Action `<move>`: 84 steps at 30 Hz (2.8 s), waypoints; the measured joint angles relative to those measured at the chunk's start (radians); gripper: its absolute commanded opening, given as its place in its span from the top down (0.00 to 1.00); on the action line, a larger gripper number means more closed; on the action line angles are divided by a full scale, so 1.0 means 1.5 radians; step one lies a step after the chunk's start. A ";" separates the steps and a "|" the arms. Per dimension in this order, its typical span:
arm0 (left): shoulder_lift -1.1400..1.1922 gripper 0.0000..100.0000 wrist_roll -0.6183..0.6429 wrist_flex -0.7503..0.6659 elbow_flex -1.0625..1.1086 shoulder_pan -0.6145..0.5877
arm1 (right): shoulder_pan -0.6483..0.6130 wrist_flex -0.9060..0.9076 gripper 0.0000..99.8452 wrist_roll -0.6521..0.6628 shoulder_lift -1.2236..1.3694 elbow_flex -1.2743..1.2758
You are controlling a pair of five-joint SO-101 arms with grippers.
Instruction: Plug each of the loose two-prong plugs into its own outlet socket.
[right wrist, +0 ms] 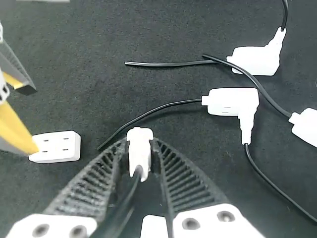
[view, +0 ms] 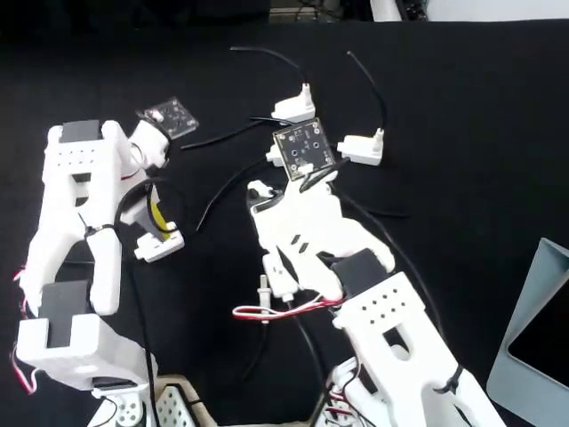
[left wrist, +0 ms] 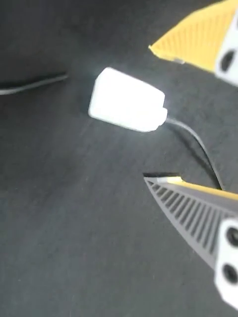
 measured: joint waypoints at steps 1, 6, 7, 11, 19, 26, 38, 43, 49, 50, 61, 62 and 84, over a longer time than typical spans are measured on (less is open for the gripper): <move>0.001 0.64 -0.006 0.000 0.002 0.000 | 0.000 0.000 0.99 0.000 0.005 0.000; 0.034 0.64 -0.021 -0.088 0.088 -0.001 | 0.000 0.000 0.99 0.000 0.064 0.000; 0.046 0.64 -0.021 -0.117 0.107 -0.001 | 0.000 0.000 0.99 0.000 0.077 0.000; 0.105 0.71 -0.021 -0.226 0.151 -0.001 | 0.000 0.000 0.99 0.000 0.103 0.000; 0.116 0.80 0.065 -0.237 0.151 0.031 | 0.000 0.000 0.99 0.000 0.103 0.000; 0.106 0.67 0.177 -0.199 0.147 0.069 | 0.000 0.000 0.99 0.000 0.103 0.000; -0.069 0.63 0.214 -0.130 0.150 -0.006 | -0.020 0.000 0.99 0.000 0.103 0.000; -0.134 0.63 0.214 -0.130 0.167 -0.105 | -0.100 -0.040 0.99 -0.015 0.118 0.000; -0.149 0.63 0.251 -0.130 0.211 -0.229 | -0.185 -0.076 0.99 -0.026 0.240 -0.073; -0.149 0.63 0.253 -0.130 0.218 -0.247 | -0.190 -0.076 0.99 -0.027 0.271 -0.094; -0.150 0.63 0.258 -0.190 0.341 -0.287 | -0.193 -0.078 0.99 -0.029 0.545 -0.298; -0.150 0.63 0.263 -0.200 0.352 -0.287 | -0.192 -0.078 0.99 -0.029 0.561 -0.311; -0.150 0.63 0.291 -0.238 0.366 -0.287 | -0.196 -0.083 0.99 -0.030 0.689 -0.388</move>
